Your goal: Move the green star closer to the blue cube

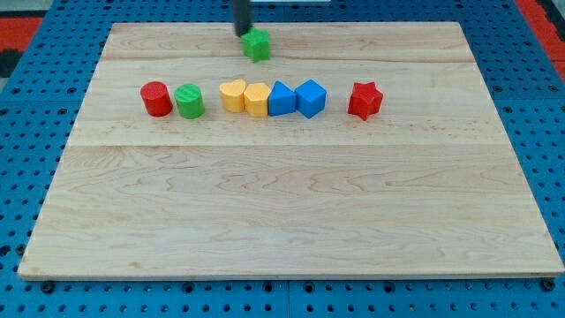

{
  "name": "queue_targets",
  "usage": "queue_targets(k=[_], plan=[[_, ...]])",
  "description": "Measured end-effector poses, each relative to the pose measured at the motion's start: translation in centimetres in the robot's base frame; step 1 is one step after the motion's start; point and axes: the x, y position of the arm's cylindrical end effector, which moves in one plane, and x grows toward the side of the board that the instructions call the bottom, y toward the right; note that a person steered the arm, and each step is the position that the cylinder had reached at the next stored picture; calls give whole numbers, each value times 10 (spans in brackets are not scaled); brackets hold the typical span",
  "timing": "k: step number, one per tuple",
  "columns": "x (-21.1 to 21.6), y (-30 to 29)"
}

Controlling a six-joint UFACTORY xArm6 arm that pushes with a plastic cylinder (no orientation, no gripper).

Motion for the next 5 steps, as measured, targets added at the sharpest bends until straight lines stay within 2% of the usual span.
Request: queue_targets(k=[1, 2, 3, 4, 5], plan=[[10, 23], [-18, -35], [18, -23], [28, 38], [18, 44]])
